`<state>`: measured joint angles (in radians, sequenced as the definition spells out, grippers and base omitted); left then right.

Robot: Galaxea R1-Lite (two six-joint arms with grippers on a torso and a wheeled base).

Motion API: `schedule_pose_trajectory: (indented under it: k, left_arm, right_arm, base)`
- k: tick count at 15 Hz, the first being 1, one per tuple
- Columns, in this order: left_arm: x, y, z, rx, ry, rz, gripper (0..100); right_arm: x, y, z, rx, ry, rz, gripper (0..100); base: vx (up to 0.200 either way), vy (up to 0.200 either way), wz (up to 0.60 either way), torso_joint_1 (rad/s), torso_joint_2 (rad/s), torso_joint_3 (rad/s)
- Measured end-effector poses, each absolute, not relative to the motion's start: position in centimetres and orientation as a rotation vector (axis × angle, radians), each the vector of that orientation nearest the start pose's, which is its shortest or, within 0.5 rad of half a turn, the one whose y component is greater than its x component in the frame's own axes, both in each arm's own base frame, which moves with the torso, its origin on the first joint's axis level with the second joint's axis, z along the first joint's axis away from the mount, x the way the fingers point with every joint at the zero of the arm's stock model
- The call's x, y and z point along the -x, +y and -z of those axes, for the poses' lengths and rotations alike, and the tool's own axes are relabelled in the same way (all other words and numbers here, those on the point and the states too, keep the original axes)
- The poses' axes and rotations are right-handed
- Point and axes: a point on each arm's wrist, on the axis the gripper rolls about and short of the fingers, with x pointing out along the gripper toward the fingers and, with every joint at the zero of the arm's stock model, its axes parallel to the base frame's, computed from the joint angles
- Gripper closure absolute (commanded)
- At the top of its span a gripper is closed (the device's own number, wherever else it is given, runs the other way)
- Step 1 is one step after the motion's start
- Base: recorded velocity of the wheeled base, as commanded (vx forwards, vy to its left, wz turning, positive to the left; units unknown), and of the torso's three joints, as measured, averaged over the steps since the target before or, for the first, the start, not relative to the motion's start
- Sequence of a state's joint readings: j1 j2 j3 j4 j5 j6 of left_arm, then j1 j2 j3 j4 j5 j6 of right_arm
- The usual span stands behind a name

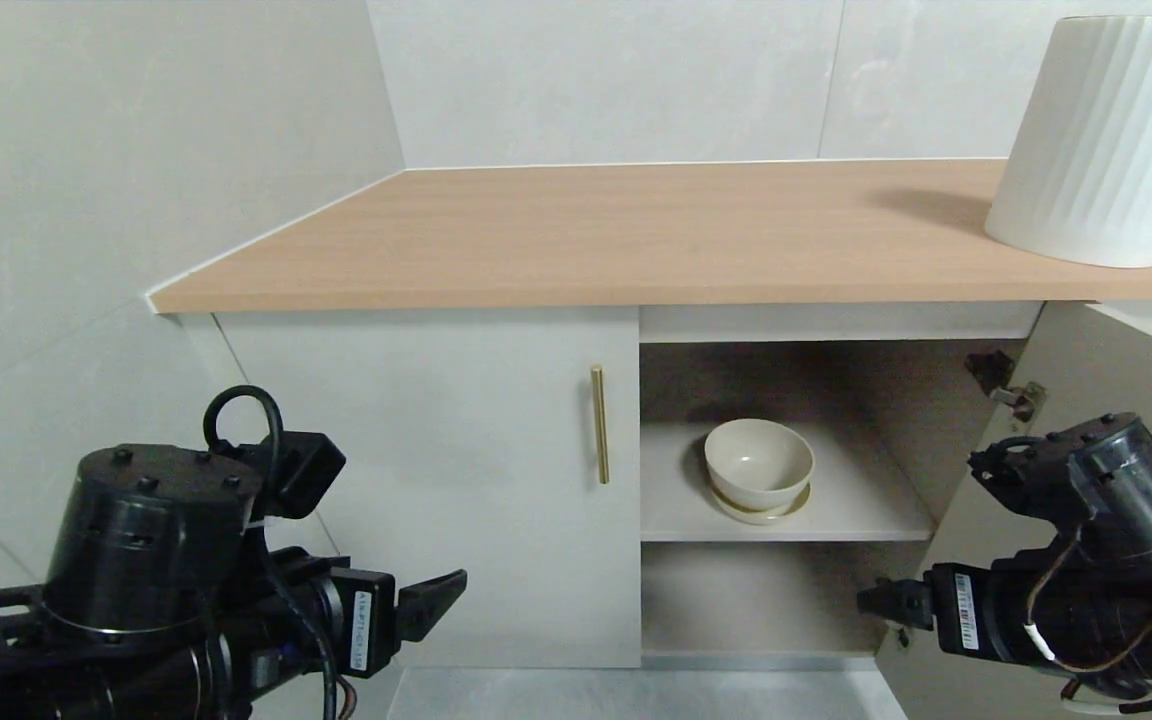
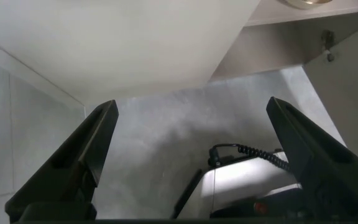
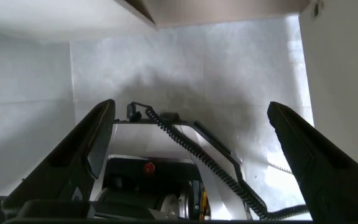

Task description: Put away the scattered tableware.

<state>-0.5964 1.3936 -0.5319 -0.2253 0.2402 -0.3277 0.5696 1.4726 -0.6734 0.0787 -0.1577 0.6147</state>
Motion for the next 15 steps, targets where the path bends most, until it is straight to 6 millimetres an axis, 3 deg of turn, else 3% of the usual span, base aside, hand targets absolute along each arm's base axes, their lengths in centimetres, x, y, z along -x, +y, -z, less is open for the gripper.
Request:
schedule_pose_trajectory:
  k: [15]
  left_arm:
    - [-16.84, -10.79, -14.92, 0.052, 0.640, 0.241, 0]
  right_arm:
    - [-17.64, 11.33, -14.43, -0.243, 0.918, -0.128, 0]
  base:
    - [-0.200, 0.000, 0.00, 0.002, 0.00, 0.003]
